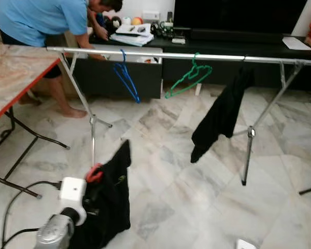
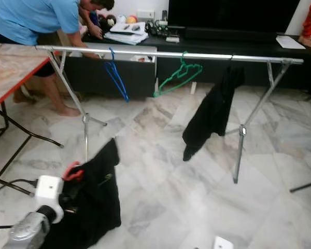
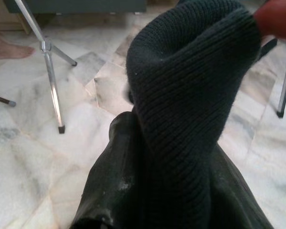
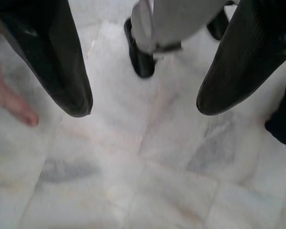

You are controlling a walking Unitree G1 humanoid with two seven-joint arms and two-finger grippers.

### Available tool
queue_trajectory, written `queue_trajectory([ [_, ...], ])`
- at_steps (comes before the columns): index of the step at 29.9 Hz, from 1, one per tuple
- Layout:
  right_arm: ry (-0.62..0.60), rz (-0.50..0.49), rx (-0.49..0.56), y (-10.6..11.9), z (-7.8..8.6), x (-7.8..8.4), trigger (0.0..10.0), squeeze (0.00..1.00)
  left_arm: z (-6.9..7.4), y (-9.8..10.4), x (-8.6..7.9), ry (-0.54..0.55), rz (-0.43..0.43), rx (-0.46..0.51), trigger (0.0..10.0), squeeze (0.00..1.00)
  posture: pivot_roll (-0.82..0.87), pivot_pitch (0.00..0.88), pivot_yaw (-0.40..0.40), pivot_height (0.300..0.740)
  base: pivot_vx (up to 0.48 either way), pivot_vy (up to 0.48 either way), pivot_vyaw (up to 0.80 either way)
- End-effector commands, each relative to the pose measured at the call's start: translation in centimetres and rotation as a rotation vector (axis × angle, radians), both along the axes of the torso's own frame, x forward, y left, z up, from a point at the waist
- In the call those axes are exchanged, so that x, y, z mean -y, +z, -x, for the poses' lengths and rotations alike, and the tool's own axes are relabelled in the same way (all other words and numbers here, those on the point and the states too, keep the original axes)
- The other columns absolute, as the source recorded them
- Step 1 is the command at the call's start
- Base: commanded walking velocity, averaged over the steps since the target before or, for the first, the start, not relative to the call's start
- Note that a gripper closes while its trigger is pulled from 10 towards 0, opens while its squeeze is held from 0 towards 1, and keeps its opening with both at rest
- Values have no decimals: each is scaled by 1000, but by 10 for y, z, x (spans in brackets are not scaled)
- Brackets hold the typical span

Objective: Hang hanger

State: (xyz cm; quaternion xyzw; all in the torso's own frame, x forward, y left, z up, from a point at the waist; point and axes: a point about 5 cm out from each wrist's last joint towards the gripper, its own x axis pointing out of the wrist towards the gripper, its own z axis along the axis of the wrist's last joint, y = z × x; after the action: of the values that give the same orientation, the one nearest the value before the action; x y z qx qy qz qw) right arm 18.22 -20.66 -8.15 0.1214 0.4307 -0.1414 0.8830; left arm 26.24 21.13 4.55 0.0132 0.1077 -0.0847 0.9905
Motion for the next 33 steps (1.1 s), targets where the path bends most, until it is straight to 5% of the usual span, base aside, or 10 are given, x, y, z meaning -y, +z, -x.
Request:
queue_trajectory([
  [1,5,-27,-4,-2,0,-11,10000,0,0,7,-8,16,-23,25,10000,0,-52,114,15,740,322,0,0],
  [33,9,-10,-9,-2,1,-11,10000,0,1,6,4,-48,-5,11,10000,0,-54,123,16,740,310,0,0],
])
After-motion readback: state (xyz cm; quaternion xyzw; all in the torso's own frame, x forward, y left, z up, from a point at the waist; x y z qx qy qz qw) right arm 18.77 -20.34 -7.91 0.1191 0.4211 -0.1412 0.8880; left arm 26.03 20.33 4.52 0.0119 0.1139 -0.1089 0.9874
